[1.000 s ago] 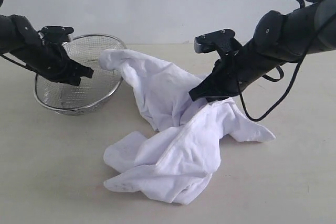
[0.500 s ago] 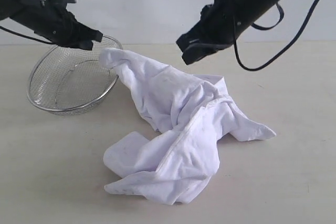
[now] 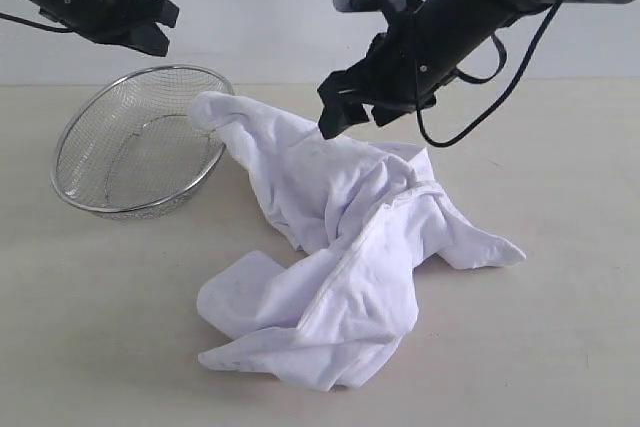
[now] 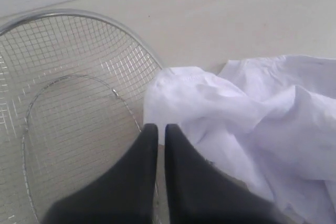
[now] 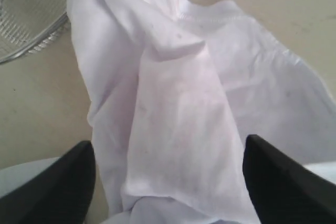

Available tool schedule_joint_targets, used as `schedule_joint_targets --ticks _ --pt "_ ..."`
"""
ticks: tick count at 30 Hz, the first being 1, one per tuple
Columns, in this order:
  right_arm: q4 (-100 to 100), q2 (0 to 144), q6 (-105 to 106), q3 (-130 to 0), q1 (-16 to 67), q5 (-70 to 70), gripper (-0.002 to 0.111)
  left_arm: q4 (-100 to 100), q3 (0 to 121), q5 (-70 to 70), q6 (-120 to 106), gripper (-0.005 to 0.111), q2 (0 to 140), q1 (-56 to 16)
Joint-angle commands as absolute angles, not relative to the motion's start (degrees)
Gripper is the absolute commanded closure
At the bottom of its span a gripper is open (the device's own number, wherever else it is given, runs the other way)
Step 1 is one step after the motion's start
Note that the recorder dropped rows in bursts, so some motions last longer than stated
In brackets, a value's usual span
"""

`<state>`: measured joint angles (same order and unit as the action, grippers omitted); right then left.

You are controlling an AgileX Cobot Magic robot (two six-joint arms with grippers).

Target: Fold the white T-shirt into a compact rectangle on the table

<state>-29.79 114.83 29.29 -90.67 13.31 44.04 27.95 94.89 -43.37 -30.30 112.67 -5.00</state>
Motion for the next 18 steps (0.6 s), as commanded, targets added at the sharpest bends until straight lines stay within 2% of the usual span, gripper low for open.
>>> schedule_joint_targets --ticks 1,7,9,16,18 --pt "-29.2 117.0 30.1 -90.9 16.1 44.7 0.038 27.6 95.1 -46.1 -29.6 0.102 111.4 -5.3" --pt "-26.2 121.1 30.1 -90.9 18.0 42.4 0.038 27.4 95.0 -49.9 -29.5 0.102 110.8 -5.3" --pt "-23.4 122.1 28.4 -90.9 17.9 42.3 0.043 26.9 95.0 -50.0 -29.5 0.102 110.2 -5.3" --pt "-15.9 123.8 24.9 -90.9 17.9 41.8 0.079 27.1 94.9 -51.2 -29.5 0.102 107.0 -5.3" --pt "-15.9 123.8 25.4 -91.0 17.9 41.5 0.099 27.1 94.9 -52.1 -29.6 0.102 106.6 -5.3"
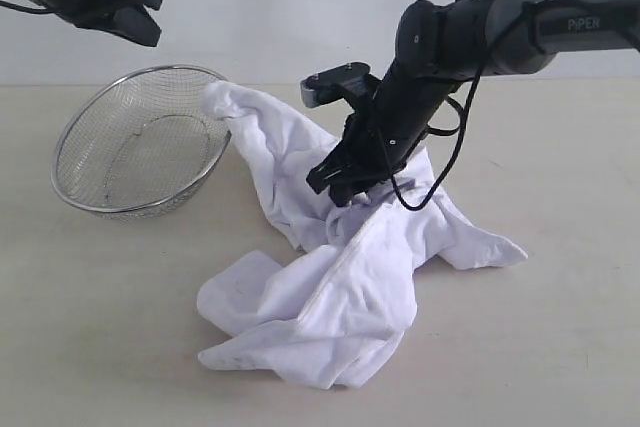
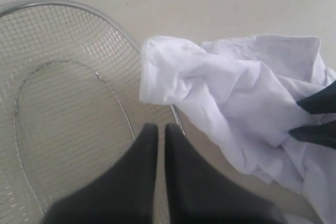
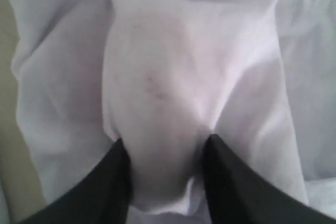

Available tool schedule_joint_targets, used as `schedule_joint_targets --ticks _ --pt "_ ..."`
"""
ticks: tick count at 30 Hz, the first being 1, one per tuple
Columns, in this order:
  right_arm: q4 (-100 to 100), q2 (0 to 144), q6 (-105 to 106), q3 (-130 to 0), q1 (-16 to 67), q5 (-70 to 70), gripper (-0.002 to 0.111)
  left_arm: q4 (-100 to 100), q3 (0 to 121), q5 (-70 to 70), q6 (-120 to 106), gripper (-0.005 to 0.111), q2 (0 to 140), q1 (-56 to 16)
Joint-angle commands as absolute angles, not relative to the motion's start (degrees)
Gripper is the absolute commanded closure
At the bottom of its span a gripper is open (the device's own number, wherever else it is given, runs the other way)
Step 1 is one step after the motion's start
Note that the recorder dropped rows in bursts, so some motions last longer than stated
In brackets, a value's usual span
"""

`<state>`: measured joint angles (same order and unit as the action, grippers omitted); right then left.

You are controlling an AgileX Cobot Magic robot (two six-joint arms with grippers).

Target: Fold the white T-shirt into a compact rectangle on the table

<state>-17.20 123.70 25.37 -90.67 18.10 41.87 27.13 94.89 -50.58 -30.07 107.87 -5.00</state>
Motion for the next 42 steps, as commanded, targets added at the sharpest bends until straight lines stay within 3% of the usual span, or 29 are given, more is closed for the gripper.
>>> schedule_joint_targets --ticks 1,16,28,42 --pt "-15.9 123.8 26.2 -91.1 17.9 41.5 0.109 27.1 94.9 -52.5 -29.6 0.102 106.7 -5.3" --pt "19.4 113.6 10.8 -100.9 17.5 48.4 0.108 28.0 91.9 -56.0 -30.5 0.102 106.7 -5.3" --pt "9.7 112.1 16.0 -102.7 13.8 48.5 0.108 33.0 86.2 -55.0 -34.3 0.102 106.7 -14.1" --pt "3.3 112.0 20.9 -102.7 13.8 50.4 0.108 31.7 74.0 -35.3 -31.8 0.102 109.7 -27.1"
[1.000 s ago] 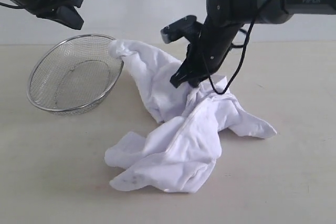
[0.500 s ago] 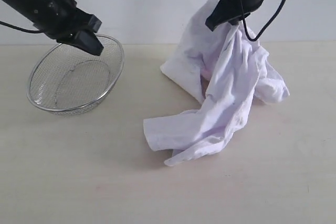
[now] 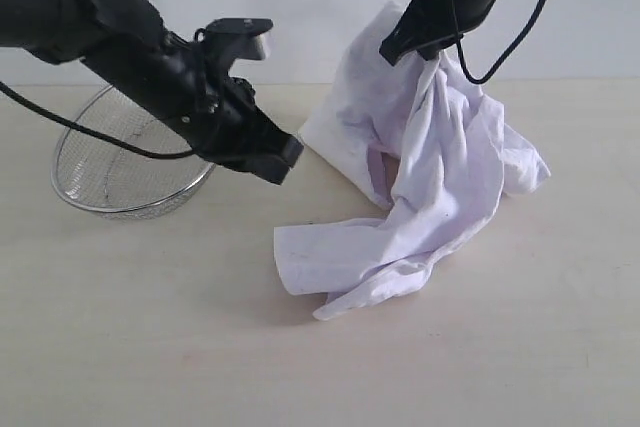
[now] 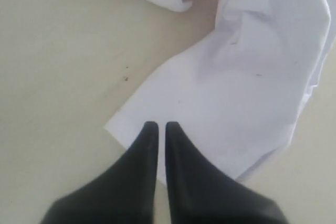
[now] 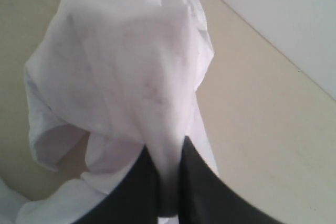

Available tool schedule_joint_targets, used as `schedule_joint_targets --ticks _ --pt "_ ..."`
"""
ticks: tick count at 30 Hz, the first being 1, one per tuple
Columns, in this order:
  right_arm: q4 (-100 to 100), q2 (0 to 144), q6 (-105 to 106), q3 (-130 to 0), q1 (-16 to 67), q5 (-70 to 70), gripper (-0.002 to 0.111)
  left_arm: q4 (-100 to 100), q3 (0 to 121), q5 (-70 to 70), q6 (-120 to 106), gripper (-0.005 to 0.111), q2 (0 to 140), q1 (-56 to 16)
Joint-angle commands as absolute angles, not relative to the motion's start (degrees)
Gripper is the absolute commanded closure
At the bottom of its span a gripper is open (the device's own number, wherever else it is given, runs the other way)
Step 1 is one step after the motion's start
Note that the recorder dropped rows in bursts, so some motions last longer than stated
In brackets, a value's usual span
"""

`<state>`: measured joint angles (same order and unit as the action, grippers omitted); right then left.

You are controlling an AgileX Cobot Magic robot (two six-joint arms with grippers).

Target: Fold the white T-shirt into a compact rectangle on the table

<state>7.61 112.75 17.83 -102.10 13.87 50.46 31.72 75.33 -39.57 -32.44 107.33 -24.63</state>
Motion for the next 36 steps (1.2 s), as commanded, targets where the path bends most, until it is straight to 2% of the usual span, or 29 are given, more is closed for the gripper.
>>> schedule_joint_targets --ticks 1,8,15,19,24,26,27,29,31,34,36 --pt "1.8 112.0 21.9 -102.7 13.8 50.4 0.108 31.7 74.0 -35.2 -31.5 0.102 110.6 -27.5" --pt "-1.2 112.0 23.6 -102.7 13.8 49.8 0.108 32.2 74.2 -32.8 -31.3 0.102 117.5 -30.1" --pt "-12.2 112.0 29.9 -105.9 13.9 49.5 0.108 34.5 75.6 -33.0 -33.2 0.102 121.5 -36.5" --pt "-13.9 112.0 30.6 -107.5 14.5 49.9 0.108 41.3 77.4 -33.8 -39.9 0.102 121.9 -40.2" --pt "-13.6 112.0 30.6 -107.5 14.4 54.3 0.107 37.5 78.4 -35.2 -37.8 0.102 118.6 -41.1" --pt "-13.6 111.9 30.6 -107.5 14.4 54.8 0.091 33.7 78.4 -37.0 -36.2 0.102 114.4 -40.4" --pt "-13.6 111.9 30.6 -107.5 14.4 55.5 0.070 29.4 78.4 -37.8 -32.7 0.102 110.9 -39.3" --pt "-11.3 111.8 26.9 -107.5 14.4 57.2 0.045 18.1 78.4 -37.8 -24.4 0.102 106.4 -37.0" --pt "-3.8 110.9 20.3 -107.5 14.4 60.0 0.048 6.5 78.4 -38.5 -16.4 0.102 103.8 -33.2" --pt "7.8 109.2 11.6 -107.4 14.1 68.3 0.060 4.4 78.4 -39.5 -15.1 0.102 102.2 -27.8" --pt "6.7 109.5 12.0 -107.0 13.7 70.0 0.060 4.4 78.4 -39.5 -15.1 0.102 101.8 -25.4"
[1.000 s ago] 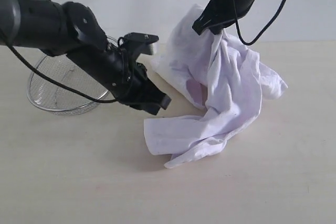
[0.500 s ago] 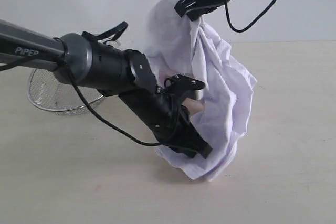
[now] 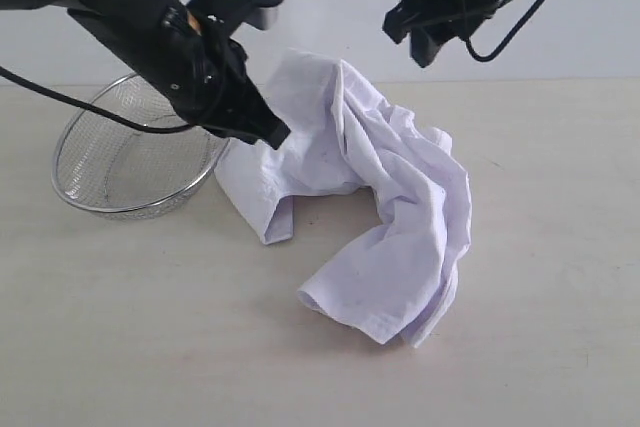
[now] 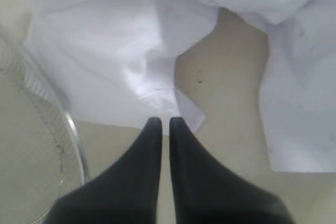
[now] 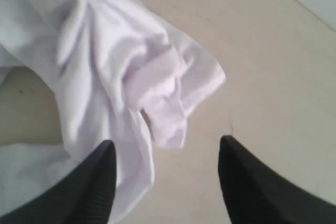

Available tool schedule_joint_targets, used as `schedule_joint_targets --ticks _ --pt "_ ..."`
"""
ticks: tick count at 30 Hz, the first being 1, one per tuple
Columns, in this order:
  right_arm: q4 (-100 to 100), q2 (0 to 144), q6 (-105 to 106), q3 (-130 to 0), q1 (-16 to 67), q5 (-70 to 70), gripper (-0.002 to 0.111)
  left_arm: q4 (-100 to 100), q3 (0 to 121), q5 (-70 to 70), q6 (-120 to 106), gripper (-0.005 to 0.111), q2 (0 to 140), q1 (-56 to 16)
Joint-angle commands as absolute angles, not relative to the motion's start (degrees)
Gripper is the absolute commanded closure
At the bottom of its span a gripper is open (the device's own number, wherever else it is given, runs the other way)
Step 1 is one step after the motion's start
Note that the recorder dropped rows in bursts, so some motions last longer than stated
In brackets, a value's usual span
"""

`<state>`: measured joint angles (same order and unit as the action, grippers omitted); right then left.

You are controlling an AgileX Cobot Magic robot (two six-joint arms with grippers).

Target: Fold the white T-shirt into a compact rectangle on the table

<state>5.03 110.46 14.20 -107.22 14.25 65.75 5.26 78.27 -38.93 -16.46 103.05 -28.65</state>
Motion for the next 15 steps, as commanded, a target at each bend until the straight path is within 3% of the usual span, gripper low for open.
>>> schedule_joint_targets --ticks 1,7,15 --pt "6.7 109.7 12.0 -106.3 13.7 70.0 0.060 4.4 78.4 -39.9 -15.1 0.102 101.7 -24.4" --pt "6.7 111.1 12.0 -98.2 13.7 69.9 0.060 4.4 78.4 -40.3 -15.4 0.102 101.6 -21.9" --pt "6.3 112.7 12.1 -89.9 13.7 59.4 0.060 4.7 78.4 -40.3 -15.4 0.102 101.6 -21.2"
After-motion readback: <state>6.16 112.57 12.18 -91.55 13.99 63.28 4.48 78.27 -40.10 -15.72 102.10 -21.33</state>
